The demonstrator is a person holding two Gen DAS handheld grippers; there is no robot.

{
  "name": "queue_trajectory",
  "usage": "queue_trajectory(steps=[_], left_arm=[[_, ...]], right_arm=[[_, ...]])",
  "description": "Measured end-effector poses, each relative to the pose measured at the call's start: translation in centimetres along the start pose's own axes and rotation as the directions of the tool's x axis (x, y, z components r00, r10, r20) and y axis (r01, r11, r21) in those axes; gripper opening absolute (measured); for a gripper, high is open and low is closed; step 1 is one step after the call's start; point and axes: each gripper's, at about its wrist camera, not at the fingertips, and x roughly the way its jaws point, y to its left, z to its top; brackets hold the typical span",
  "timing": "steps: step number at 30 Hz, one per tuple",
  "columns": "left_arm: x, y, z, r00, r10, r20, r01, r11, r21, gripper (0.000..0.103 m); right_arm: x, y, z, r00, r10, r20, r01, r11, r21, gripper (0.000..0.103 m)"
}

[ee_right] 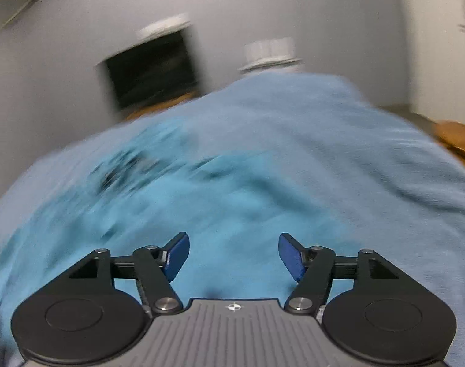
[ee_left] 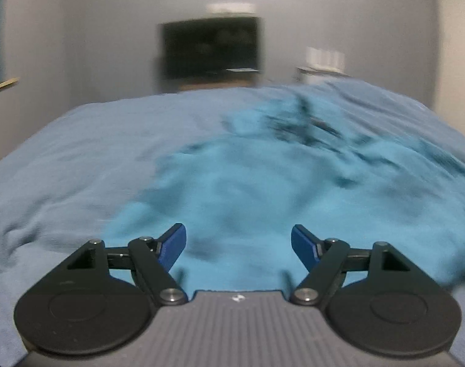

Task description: Fold large clothes

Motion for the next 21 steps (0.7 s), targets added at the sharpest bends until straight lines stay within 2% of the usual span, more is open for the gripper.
queue_trajectory(steps=[2, 4, 5, 6, 7, 8, 9, 10, 12, 14, 16, 18, 20, 21], left_arm=[[0.2, -2.2, -0.8, 0.998, -0.029, -0.051, 0.034, 0.994, 0.105, 0.076], [1.2, -3.7, -2.1, 0.989, -0.020, -0.149, 0.049, 0.980, 0.193, 0.076], [1.5, -4.0, -2.7, 0.982, -0.006, -0.187, 0.046, 0.977, 0.210, 0.080], [1.5, -3.9, -3.0, 0.980, 0.005, -0.200, 0.038, 0.978, 0.207, 0.082], [1.3, -3.4, -3.2, 0.979, 0.017, -0.205, 0.022, 0.982, 0.186, 0.088], [1.0, -2.8, -3.1, 0.978, 0.036, -0.205, -0.004, 0.988, 0.157, 0.094], [0.6, -1.9, -3.1, 0.977, 0.058, -0.207, -0.033, 0.992, 0.122, 0.094], [0.7, -1.1, -2.9, 0.975, 0.065, -0.212, -0.049, 0.995, 0.081, 0.095], [0.3, 0.9, -2.5, 0.975, 0.059, -0.213, -0.062, 0.998, -0.010, 0.095], [-0.4, 2.6, -1.9, 0.977, 0.089, -0.194, -0.108, 0.990, -0.090, 0.095], [-1.7, 4.8, -1.5, 0.976, 0.146, -0.162, -0.178, 0.962, -0.205, 0.095], [-3.4, 7.2, -1.7, 0.976, 0.153, -0.155, -0.200, 0.912, -0.359, 0.094], [-4.6, 9.5, -2.5, 0.981, 0.088, -0.171, -0.166, 0.841, -0.515, 0.094], [-5.0, 10.5, -3.2, 0.983, 0.016, -0.184, -0.124, 0.795, -0.593, 0.094]], right_arm=[[1.2, 3.1, -0.8, 0.998, 0.022, -0.061, -0.031, 0.989, -0.144, 0.068], [2.5, 5.5, -1.8, 0.993, -0.003, -0.118, -0.028, 0.965, -0.260, 0.068], [3.4, 6.0, -2.2, 0.987, -0.021, -0.157, -0.026, 0.957, -0.290, 0.069], [3.6, 6.2, -2.8, 0.982, -0.039, -0.183, -0.018, 0.954, -0.298, 0.074], [4.3, 5.9, -3.0, 0.974, -0.071, -0.214, 0.007, 0.958, -0.287, 0.078], [4.4, 5.5, -2.7, 0.968, -0.109, -0.227, 0.047, 0.963, -0.264, 0.087], [4.5, 4.6, -2.5, 0.963, -0.150, -0.225, 0.098, 0.969, -0.227, 0.089], [4.3, 3.5, -2.1, 0.956, -0.203, -0.213, 0.168, 0.971, -0.173, 0.087], [3.6, 1.0, -1.1, 0.937, -0.297, -0.186, 0.292, 0.955, -0.053, 0.077], [2.8, -1.8, -0.7, 0.943, -0.287, -0.167, 0.310, 0.942, 0.131, 0.077], [1.0, -4.6, -0.4, 0.950, -0.281, -0.137, 0.310, 0.901, 0.304, 0.081], [-0.4, -6.7, -0.6, 0.948, -0.293, -0.125, 0.318, 0.846, 0.428, 0.084], [-0.7, -8.1, -1.2, 0.948, -0.280, -0.151, 0.317, 0.796, 0.516, 0.085], [-0.5, -8.5, -1.5, 0.950, -0.259, -0.175, 0.313, 0.778, 0.545, 0.085]])
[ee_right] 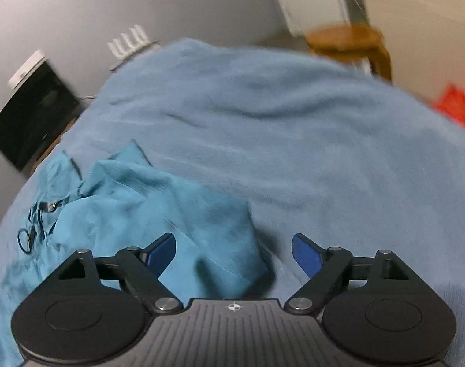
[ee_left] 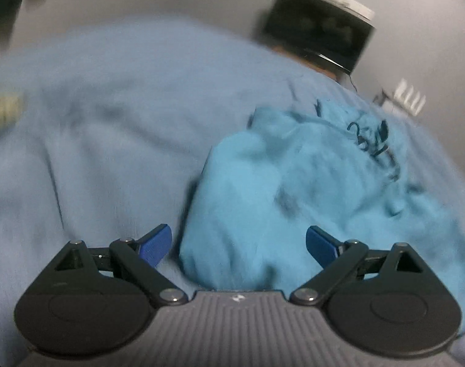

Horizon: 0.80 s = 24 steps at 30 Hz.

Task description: Fold large clothes

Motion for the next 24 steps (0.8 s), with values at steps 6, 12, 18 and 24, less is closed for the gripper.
queue_trajectory(steps=[6, 12, 18, 24], left_arm=[[1.4, 1.0, -1.2, 0.985, -0.089, -0.148, 0.072, 0.991, -0.115, 0.094], [5.9, 0.9, -1.1, 0.983, -0.074, -0.171, 0.050, 0.988, -0.144, 0.094], [6.1, 2.5, -0.5, 0.995, -0.068, -0.069, 0.052, 0.976, -0.212, 0.033], [2.4, 2.1, 0.2, 0.984, -0.175, 0.042, 0.179, 0.967, -0.179, 0.009]], right_arm=[[3.6, -1.5, -0.9, 0.982, 0.081, -0.168, -0.062, 0.991, 0.119, 0.084], [6.2, -1.9, -1.6, 0.968, 0.154, -0.200, -0.123, 0.979, 0.160, 0.076], [7.7, -0.2, -1.8, 0.966, 0.214, -0.143, -0.198, 0.973, 0.118, 0.041], [2.7, 0.3, -1.1, 0.937, 0.345, -0.049, -0.341, 0.937, 0.076, 0.011]])
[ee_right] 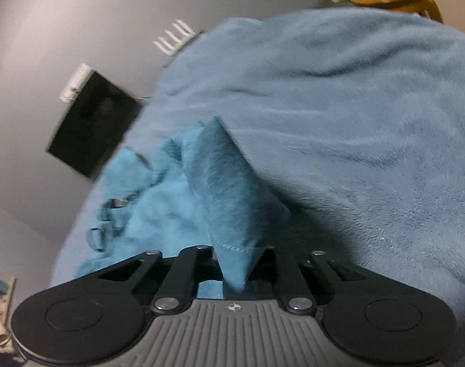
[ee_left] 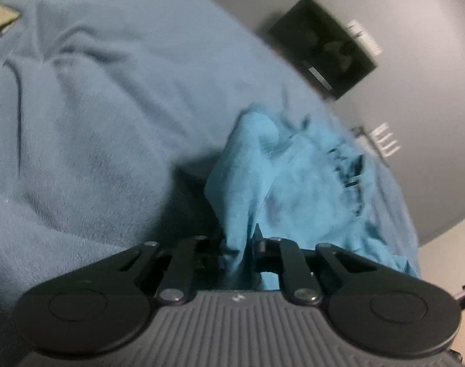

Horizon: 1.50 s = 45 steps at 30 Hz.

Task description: Fold large clothes

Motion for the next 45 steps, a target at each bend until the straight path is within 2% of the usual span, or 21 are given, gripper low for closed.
queue_trajectory(steps=[5, 8, 10, 11, 13, 14, 15, 17, 19, 21, 24, 26, 28, 31, 34, 36, 37, 39, 40, 42, 45], left_arm=[[-3.1, -0.6, 0.5, 1.000, -0.014, 0.025, 0.013, 0.999, 0.049, 0.009], [-5.2, 0.0, 0.8, 1.000, -0.019, 0.019, 0.017, 0.998, 0.061, 0.009], [-6.0, 0.6, 0.9, 1.000, 0.008, -0.008, -0.008, 0.998, 0.063, 0.010], [-5.9, 0.6, 1.0, 0.999, 0.037, -0.033, -0.035, 0.997, 0.064, 0.013], [-5.7, 0.6, 1.0, 0.992, 0.115, -0.056, -0.110, 0.991, 0.076, 0.021], [-5.7, 0.4, 1.1, 0.987, 0.152, -0.046, -0.148, 0.985, 0.089, 0.030], [-5.9, 0.2, 1.2, 0.985, 0.172, -0.023, -0.169, 0.981, 0.099, 0.036], [-6.8, -0.5, 1.2, 0.979, 0.197, 0.051, -0.202, 0.972, 0.117, 0.061], [-7.8, -1.7, 1.2, 0.970, 0.203, 0.133, -0.224, 0.961, 0.165, 0.063], [-8.0, -3.3, 1.3, 0.967, 0.184, 0.178, -0.224, 0.945, 0.239, 0.063], [-7.5, -6.5, 1.0, 0.977, 0.115, 0.180, -0.172, 0.923, 0.344, 0.073], [-6.3, -9.0, 0.2, 0.989, 0.058, 0.135, -0.109, 0.908, 0.405, 0.083], [-4.3, -11.5, -0.8, 0.997, 0.009, 0.076, -0.044, 0.885, 0.464, 0.083], [-0.8, -14.6, -2.2, 1.000, -0.002, 0.025, -0.012, 0.841, 0.542, 0.083], [2.3, -16.3, -3.4, 1.000, 0.021, 0.015, -0.025, 0.793, 0.609, 0.083], [4.4, -16.8, -3.9, 1.000, 0.028, -0.005, -0.019, 0.774, 0.633, 0.083], [5.4, -16.7, -3.9, 0.999, 0.029, -0.014, -0.013, 0.769, 0.639, 0.083], [7.5, -16.9, -4.0, 0.999, 0.037, -0.028, -0.010, 0.761, 0.649, 0.083], [8.5, -16.9, -4.0, 0.998, 0.047, -0.034, -0.014, 0.757, 0.653, 0.083], [10.4, -16.6, -3.8, 0.997, 0.065, -0.036, -0.025, 0.753, 0.658, 0.083], [12.9, -15.2, -3.3, 0.993, 0.118, -0.031, -0.071, 0.765, 0.640, 0.083]], right_arm=[[-3.6, 0.7, 0.0, 0.998, 0.067, -0.023, -0.067, 0.998, -0.009, 0.010], [-6.1, 0.7, 0.3, 0.996, 0.069, -0.049, -0.071, 0.997, -0.030, 0.010], [-7.5, 1.0, 0.5, 0.997, 0.053, -0.064, -0.057, 0.997, -0.059, 0.011], [-8.0, 1.0, 0.5, 0.997, 0.030, -0.075, -0.035, 0.997, -0.066, 0.017], [-8.4, 0.7, 0.9, 0.997, -0.037, -0.062, 0.034, 0.998, -0.055, 0.038], [-8.5, 0.5, 1.2, 0.997, -0.065, -0.042, 0.064, 0.997, -0.040, 0.058], [-8.7, 0.4, 1.6, 0.996, -0.092, -0.010, 0.091, 0.995, -0.026, 0.068], [-9.4, 0.6, 2.2, 0.989, -0.131, 0.074, 0.134, 0.990, -0.036, 0.073], [-9.7, 1.3, 2.6, 0.981, -0.142, 0.132, 0.152, 0.986, -0.068, 0.075], [-9.7, 2.1, 2.7, 0.978, -0.130, 0.165, 0.150, 0.982, -0.116, 0.079], [-9.1, 3.8, 2.5, 0.975, -0.106, 0.193, 0.149, 0.964, -0.220, 0.084], [-8.5, 5.2, 2.3, 0.981, -0.075, 0.180, 0.131, 0.939, -0.319, 0.086], [-7.5, 6.9, 1.4, 0.988, -0.050, 0.146, 0.109, 0.897, -0.428, 0.086], [-5.4, 9.2, 0.4, 0.992, -0.038, 0.117, 0.095, 0.839, -0.535, 0.084], [-4.7, 11.2, -0.5, 0.969, -0.077, 0.234, 0.212, 0.747, -0.630, 0.081], [-3.8, 12.3, -0.9, 0.948, -0.078, 0.310, 0.282, 0.662, -0.694, 0.081], [-3.2, 12.6, -1.1, 0.948, -0.073, 0.308, 0.284, 0.628, -0.725, 0.081], [-1.2, 12.8, -1.2, 0.970, -0.088, 0.228, 0.236, 0.577, -0.782, 0.081], [0.2, 12.7, -1.1, 0.977, -0.127, 0.171, 0.213, 0.564, -0.798, 0.081], [2.6, 11.8, -0.7, 0.971, -0.204, 0.128, 0.222, 0.554, -0.803, 0.078], [4.4, 10.3, 0.4, 0.948, -0.276, 0.158, 0.291, 0.556, -0.779, 0.073]])
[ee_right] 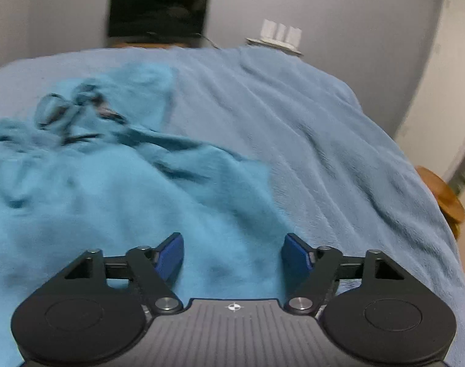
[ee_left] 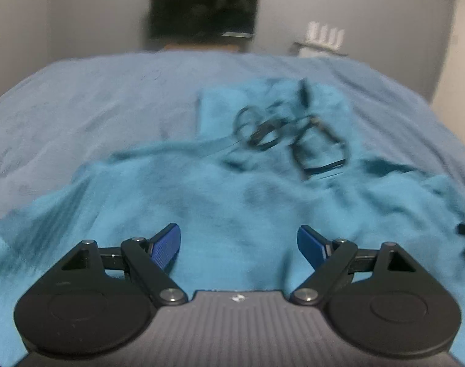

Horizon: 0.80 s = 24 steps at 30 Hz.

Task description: Fold large clothes

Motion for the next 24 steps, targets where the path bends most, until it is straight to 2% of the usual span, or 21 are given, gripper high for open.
queue_trajectory(steps=[2, 4, 6, 8, 13, 19, 21, 24], left_arm=[[1.4, 1.4, -0.2, 1.000, 0.005, -0.029, -0.006, 0.999, -0.051, 0.083], [2.1, 2.6, 0.0, 0.999, -0.010, -0.036, 0.006, 0.994, -0.106, 0.083], [2.2, 3.1, 0.2, 1.000, -0.020, -0.021, 0.018, 0.992, -0.125, 0.083], [2.1, 2.9, 0.5, 1.000, -0.009, -0.002, 0.009, 0.996, -0.092, 0.084], [2.4, 2.9, 1.0, 1.000, -0.002, 0.029, 0.003, 1.000, -0.031, 0.086], [3.8, 3.3, 1.3, 0.997, 0.024, 0.077, -0.026, 0.999, 0.021, 0.086], [4.4, 3.3, 1.3, 0.996, 0.043, 0.081, -0.048, 0.997, 0.052, 0.086], [5.3, 3.3, 1.2, 0.996, 0.052, 0.076, -0.057, 0.996, 0.065, 0.088]], right_arm=[[0.0, -0.3, 0.9, 0.999, 0.010, 0.047, -0.011, 1.000, 0.027, 0.073], [-0.8, -0.1, 2.7, 0.987, 0.093, 0.133, -0.101, 0.993, 0.058, 0.074], [-0.8, 0.5, 4.9, 0.961, 0.182, 0.208, -0.198, 0.978, 0.058, 0.078], [0.2, 1.7, 7.5, 0.930, 0.272, 0.248, -0.288, 0.957, 0.030, 0.078], [6.9, 3.5, 13.1, 0.886, 0.401, 0.232, -0.428, 0.901, 0.076, 0.078], [16.2, 3.8, 16.8, 0.906, 0.383, 0.181, -0.416, 0.885, 0.208, 0.078], [19.3, 3.7, 17.7, 0.899, 0.399, 0.179, -0.435, 0.859, 0.272, 0.079], [23.4, 4.0, 18.7, 0.865, 0.467, 0.183, -0.501, 0.786, 0.361, 0.083]])
